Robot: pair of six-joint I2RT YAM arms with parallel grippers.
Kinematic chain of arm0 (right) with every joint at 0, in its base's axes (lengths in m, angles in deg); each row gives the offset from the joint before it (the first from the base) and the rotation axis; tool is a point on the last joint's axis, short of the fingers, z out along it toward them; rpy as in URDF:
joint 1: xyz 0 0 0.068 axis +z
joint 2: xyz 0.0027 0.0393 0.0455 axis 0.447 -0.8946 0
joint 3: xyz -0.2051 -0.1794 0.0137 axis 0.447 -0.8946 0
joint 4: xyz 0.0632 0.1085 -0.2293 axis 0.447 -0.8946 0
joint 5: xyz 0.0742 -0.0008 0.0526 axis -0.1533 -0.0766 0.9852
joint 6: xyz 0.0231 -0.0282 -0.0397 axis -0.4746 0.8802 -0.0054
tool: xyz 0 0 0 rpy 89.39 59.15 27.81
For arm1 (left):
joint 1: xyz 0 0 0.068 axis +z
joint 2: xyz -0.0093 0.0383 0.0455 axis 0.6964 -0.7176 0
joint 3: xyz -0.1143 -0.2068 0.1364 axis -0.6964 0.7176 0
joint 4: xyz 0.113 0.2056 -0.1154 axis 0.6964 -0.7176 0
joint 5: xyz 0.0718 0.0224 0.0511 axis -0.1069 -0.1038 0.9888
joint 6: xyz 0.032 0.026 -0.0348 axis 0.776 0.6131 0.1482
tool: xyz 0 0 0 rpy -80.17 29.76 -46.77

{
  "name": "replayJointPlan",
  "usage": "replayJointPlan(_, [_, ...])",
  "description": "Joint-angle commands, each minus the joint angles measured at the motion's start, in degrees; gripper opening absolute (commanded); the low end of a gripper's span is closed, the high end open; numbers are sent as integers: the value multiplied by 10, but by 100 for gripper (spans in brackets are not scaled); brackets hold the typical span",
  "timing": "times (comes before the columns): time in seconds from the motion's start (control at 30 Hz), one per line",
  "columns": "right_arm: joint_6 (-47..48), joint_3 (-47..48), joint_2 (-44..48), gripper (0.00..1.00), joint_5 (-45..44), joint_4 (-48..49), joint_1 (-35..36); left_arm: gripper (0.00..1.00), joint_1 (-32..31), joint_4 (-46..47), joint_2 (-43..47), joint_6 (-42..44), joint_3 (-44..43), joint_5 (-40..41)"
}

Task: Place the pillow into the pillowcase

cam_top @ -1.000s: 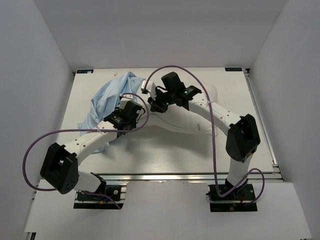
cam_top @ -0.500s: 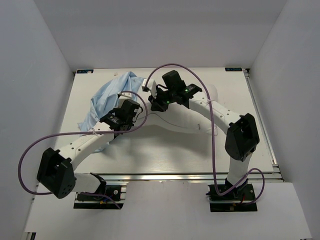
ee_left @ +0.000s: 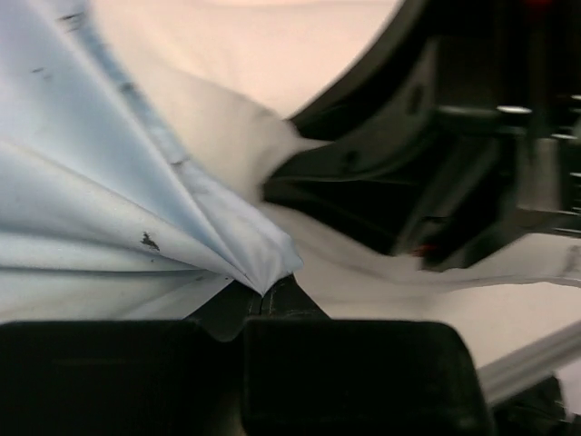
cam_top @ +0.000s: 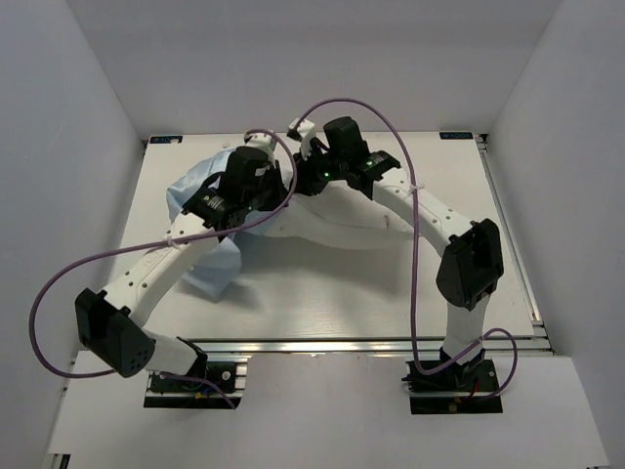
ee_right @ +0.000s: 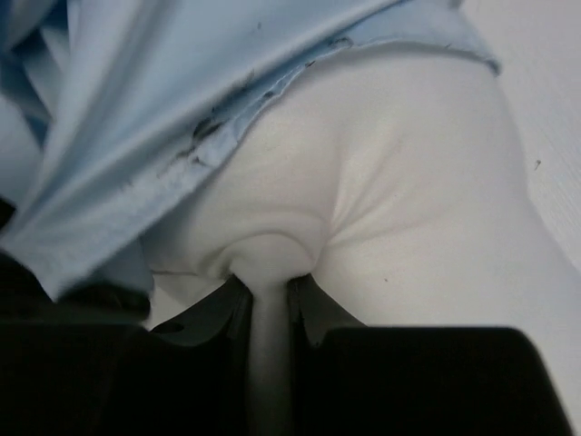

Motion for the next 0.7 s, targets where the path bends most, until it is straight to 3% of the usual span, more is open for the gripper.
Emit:
replayJointPlan(0.0, [-169,47,31,0,51,175,8,0,-10,75,-18,-40,-84,-137])
replayJointPlan(0.17, [-264,59,43,0,53,244,-37,0,-10,65,-46,-56,-144,-146])
replayJointPlan(0.33, [-321,-33,101,0,95,298,-42,0,-11,75,-78,-77,-196,-167])
replayJointPlan(0.53, [-420,-70,160,0,230,318,-74,0,-5,16,-114,-116,-329,-180])
replayJointPlan(0.67, [-428,-93,210,0,249,292,-74,0,-5,2,-86,-182,-343,-158])
